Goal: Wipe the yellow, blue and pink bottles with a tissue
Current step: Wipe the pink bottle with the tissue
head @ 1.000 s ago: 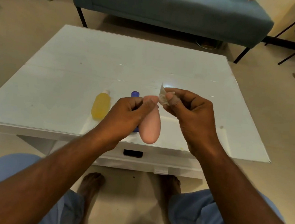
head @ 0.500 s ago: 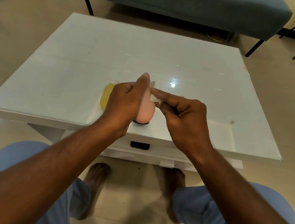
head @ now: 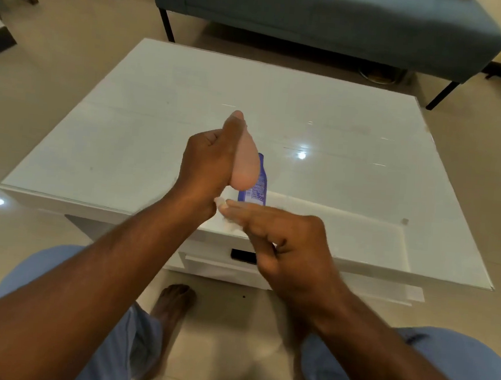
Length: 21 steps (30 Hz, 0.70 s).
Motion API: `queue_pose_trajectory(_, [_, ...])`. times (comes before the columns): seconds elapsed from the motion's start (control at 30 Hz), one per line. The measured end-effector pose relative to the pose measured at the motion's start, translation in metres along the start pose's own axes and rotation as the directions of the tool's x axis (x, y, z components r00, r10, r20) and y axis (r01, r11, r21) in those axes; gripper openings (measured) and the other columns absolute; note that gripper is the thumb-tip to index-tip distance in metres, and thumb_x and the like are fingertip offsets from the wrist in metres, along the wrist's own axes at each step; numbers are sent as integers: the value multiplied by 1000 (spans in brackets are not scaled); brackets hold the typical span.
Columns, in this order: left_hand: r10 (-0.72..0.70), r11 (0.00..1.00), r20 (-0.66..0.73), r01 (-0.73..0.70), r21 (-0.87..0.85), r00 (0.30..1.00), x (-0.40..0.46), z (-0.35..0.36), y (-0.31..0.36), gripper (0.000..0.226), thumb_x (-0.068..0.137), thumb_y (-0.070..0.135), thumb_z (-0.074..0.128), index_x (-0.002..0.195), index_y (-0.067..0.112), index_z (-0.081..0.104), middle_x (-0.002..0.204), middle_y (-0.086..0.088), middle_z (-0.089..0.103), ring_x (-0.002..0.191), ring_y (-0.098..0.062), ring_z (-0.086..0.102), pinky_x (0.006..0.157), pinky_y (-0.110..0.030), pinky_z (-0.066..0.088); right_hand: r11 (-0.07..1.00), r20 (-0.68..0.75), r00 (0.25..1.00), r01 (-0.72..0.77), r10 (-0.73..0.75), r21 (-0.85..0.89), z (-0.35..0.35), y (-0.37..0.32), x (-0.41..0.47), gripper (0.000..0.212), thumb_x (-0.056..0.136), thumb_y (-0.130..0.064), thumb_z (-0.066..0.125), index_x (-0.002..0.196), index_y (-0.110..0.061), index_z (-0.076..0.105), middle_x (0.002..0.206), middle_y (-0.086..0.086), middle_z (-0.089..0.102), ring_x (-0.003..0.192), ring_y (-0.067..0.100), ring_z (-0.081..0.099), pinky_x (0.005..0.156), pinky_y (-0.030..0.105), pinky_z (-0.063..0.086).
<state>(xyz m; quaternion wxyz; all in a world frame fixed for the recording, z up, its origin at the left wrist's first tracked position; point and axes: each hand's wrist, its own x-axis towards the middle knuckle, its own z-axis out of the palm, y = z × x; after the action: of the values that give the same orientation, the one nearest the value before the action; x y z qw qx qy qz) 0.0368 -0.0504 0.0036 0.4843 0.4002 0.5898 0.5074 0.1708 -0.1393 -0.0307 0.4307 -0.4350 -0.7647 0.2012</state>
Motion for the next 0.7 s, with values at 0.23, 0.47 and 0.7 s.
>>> queue_pose_trajectory(0.23, [63,998,91,-61,-25,994,4,-2,4,25,90,56,58,84,33,66,103,-1,69,95,-26,69,72,-38,60,853,-296,863,-248,410,458,-47,12,26,25,99,-6,68,121,-13,77,114,-5,82,109,12,77,97,31,62])
queue_pose_trajectory(0.47, [59,998,324,-49,-39,944,-2,4,-8,43,88,59,45,99,30,73,111,1,72,104,-28,68,89,-50,58,802,-320,793,-321,519,504,-53,15,33,25,98,-17,66,121,-24,75,114,-14,80,108,6,77,95,25,61])
queue_pose_trajectory(0.7, [-112,948,464,235,-215,879,-10,9,-12,44,97,41,37,93,9,67,82,-9,63,68,-18,56,64,-32,51,805,-297,799,-347,522,481,-51,16,31,26,100,-15,65,124,-20,75,116,-10,80,108,8,77,95,25,61])
